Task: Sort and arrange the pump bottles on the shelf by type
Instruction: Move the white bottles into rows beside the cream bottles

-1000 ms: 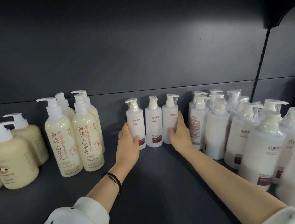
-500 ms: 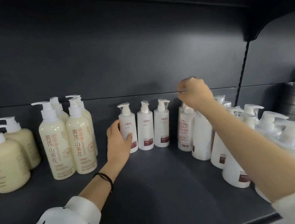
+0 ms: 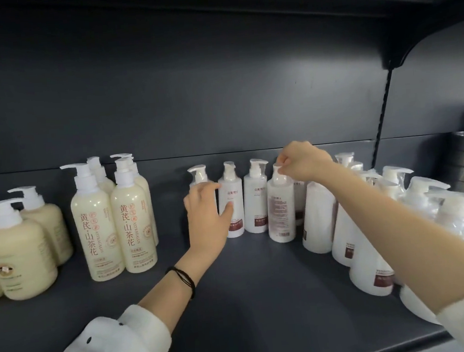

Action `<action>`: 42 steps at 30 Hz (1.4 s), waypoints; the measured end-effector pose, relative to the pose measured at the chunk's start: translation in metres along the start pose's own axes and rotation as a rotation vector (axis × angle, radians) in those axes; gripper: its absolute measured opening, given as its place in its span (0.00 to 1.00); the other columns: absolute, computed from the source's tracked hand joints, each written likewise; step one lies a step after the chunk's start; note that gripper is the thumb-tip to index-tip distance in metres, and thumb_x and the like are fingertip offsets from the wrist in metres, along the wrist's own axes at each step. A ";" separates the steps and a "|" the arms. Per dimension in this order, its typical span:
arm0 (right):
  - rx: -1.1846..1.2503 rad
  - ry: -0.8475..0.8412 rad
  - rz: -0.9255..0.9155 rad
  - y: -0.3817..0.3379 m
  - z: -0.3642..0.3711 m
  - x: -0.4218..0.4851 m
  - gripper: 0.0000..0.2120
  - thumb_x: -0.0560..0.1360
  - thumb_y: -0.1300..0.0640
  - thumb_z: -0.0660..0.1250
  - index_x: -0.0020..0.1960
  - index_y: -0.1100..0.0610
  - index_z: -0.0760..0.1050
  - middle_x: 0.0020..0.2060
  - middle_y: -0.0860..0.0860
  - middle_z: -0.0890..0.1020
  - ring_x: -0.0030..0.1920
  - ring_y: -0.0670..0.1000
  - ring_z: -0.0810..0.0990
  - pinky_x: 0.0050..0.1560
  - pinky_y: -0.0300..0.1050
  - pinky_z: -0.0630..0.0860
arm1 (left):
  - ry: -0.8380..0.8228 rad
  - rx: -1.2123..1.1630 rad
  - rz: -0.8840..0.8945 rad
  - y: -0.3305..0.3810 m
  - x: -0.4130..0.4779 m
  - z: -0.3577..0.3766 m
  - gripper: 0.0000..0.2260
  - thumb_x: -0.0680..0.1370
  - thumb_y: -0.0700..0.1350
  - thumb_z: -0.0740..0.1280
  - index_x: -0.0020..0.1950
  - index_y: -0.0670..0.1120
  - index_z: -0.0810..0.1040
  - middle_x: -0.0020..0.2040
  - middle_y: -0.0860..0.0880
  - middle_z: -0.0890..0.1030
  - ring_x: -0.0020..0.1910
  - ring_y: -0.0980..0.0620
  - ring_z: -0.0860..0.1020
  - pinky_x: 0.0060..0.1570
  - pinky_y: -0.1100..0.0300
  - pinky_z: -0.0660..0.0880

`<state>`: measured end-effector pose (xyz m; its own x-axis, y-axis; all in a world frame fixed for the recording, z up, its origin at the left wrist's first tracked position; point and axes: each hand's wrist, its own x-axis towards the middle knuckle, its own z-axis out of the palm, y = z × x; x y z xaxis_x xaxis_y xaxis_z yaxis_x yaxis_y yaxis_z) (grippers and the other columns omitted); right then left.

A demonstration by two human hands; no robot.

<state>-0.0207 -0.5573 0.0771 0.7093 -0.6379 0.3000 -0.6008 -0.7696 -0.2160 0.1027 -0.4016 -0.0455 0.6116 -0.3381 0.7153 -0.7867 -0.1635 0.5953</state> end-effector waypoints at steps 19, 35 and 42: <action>-0.131 -0.017 0.056 0.036 -0.018 -0.004 0.12 0.70 0.53 0.69 0.52 0.56 0.80 0.49 0.52 0.81 0.50 0.56 0.80 0.48 0.47 0.77 | -0.480 -0.533 -0.342 0.013 -0.014 -0.006 0.29 0.69 0.44 0.77 0.65 0.55 0.66 0.60 0.53 0.75 0.59 0.53 0.76 0.59 0.53 0.76; 0.228 0.073 -0.138 -0.005 0.014 -0.011 0.10 0.69 0.54 0.75 0.47 0.58 0.83 0.39 0.51 0.80 0.43 0.51 0.76 0.45 0.42 0.72 | -0.127 -0.233 -0.262 -0.005 -0.028 -0.029 0.36 0.62 0.48 0.80 0.63 0.54 0.63 0.60 0.50 0.69 0.55 0.55 0.72 0.55 0.54 0.74; 0.561 0.191 -0.127 -0.022 0.046 -0.021 0.13 0.72 0.55 0.72 0.56 0.55 0.78 0.47 0.46 0.77 0.48 0.47 0.75 0.44 0.36 0.68 | -0.111 -0.159 -0.262 -0.019 -0.027 -0.034 0.36 0.64 0.50 0.79 0.62 0.57 0.58 0.54 0.51 0.76 0.52 0.49 0.78 0.50 0.47 0.78</action>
<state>-0.0054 -0.5283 0.0329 0.6525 -0.5643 0.5058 -0.1932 -0.7693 -0.6089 0.1042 -0.3583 -0.0637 0.7719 -0.4042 0.4908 -0.5750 -0.1145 0.8101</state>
